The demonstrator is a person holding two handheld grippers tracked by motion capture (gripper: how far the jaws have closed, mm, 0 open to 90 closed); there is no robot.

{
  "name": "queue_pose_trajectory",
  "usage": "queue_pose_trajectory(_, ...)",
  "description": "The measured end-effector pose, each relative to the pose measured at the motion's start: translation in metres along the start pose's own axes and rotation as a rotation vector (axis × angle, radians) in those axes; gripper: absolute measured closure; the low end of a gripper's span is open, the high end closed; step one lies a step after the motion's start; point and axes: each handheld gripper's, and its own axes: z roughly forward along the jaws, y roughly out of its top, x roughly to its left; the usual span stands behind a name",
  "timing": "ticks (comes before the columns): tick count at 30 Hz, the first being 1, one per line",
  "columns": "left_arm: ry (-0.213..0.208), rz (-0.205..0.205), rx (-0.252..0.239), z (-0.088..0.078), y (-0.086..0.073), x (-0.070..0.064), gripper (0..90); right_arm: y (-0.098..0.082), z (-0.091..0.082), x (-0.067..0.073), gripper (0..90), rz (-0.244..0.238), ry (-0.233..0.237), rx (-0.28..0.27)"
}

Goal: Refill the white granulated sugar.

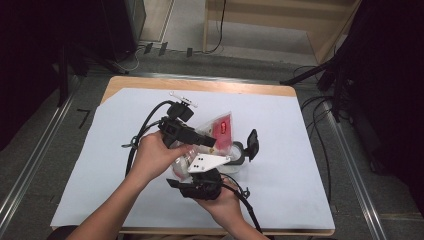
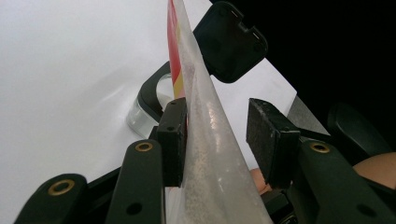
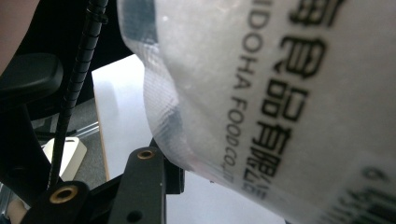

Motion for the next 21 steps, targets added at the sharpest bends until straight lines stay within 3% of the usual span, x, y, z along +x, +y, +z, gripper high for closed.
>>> queue_pose_trajectory(21,0.014,-0.016,0.002,-0.0042,-0.0031,-0.0001,59.1,0.0016,0.003,0.004,62.7,-0.016,0.018,0.007)
